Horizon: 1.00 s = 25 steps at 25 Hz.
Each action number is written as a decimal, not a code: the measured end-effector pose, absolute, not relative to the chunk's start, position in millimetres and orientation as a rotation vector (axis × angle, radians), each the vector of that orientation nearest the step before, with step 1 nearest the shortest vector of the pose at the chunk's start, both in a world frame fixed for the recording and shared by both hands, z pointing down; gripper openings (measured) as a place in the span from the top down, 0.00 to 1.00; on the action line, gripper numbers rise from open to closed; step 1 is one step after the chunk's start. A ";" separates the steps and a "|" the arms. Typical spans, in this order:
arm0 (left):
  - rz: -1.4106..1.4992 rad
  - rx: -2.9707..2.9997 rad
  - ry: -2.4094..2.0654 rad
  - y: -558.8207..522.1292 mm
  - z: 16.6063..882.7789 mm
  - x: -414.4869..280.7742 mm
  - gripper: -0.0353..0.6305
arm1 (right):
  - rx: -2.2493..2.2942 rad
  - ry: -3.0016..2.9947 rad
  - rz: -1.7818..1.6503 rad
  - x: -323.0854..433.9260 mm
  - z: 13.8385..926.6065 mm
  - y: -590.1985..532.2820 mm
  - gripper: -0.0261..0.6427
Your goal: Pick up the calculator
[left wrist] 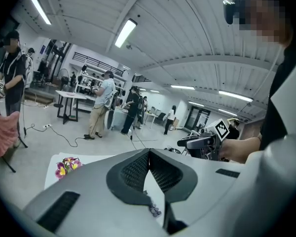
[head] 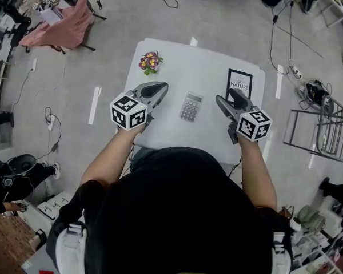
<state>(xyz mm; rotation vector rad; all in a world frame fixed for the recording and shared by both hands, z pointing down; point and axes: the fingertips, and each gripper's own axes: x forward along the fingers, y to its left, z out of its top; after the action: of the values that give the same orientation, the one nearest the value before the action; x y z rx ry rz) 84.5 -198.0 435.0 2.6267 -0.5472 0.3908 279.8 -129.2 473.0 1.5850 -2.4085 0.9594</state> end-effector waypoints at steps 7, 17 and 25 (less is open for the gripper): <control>0.413 2.598 -0.633 -194.2 440.4 87.0 0.92 | 1.489 -2.444 0.989 287.1 488.5 -146.0 0.52; 0.454 2.536 -0.677 -189.8 467.4 80.3 0.92 | 1.374 -2.440 1.060 283.1 527.1 -170.4 0.53; 0.480 2.493 -0.672 -184.6 490.3 80.8 0.92 | 1.290 -2.399 1.126 279.0 560.6 -183.0 0.53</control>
<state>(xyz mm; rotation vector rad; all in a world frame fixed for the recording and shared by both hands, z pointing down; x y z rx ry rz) 80.8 -184.6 490.3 2.4928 -0.6719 0.4804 279.0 -183.0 560.6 1.2897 -2.3991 1.1258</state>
